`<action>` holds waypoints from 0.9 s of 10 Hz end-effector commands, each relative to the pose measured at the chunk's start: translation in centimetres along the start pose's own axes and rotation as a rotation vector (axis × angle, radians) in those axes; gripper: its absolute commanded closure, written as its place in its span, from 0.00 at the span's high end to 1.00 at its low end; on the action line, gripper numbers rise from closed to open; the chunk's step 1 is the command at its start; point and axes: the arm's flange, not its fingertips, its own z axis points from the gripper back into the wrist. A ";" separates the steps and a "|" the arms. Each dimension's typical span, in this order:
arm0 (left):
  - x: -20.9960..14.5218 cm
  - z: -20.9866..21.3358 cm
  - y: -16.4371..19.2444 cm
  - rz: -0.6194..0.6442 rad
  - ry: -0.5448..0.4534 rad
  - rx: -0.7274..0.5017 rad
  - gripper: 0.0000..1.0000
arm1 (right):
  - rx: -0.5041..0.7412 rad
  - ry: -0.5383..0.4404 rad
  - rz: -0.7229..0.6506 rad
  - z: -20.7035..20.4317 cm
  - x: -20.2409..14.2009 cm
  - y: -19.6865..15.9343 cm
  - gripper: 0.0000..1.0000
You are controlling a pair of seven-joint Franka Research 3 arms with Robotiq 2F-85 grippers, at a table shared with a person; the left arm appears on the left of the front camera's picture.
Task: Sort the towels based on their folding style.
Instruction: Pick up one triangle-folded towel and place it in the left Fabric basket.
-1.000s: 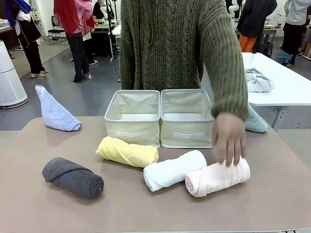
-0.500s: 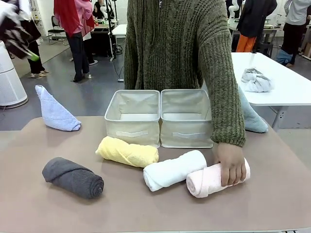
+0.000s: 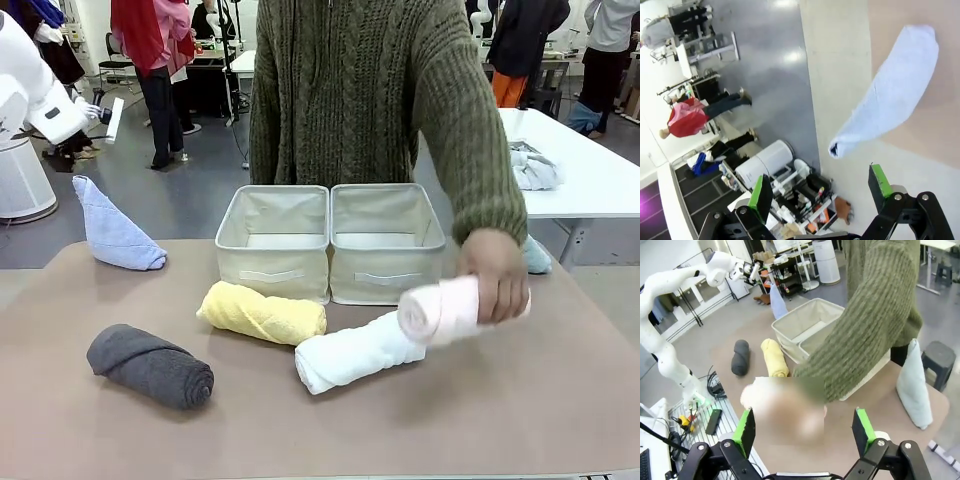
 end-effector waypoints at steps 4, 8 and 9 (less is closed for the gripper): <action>1.0 1.1 0.6 0.025 -0.055 0.006 1.00 | 0.014 -0.018 0.010 -0.1 0.1 -0.1 1.00; 0.0 1.4 6.6 -0.220 -0.051 -0.209 1.00 | 0.014 -0.018 0.010 -0.1 0.1 -0.1 1.00; -0.4 1.2 8.4 -0.295 -0.031 -0.274 1.00 | 0.014 -0.018 0.010 -0.1 0.1 -0.1 1.00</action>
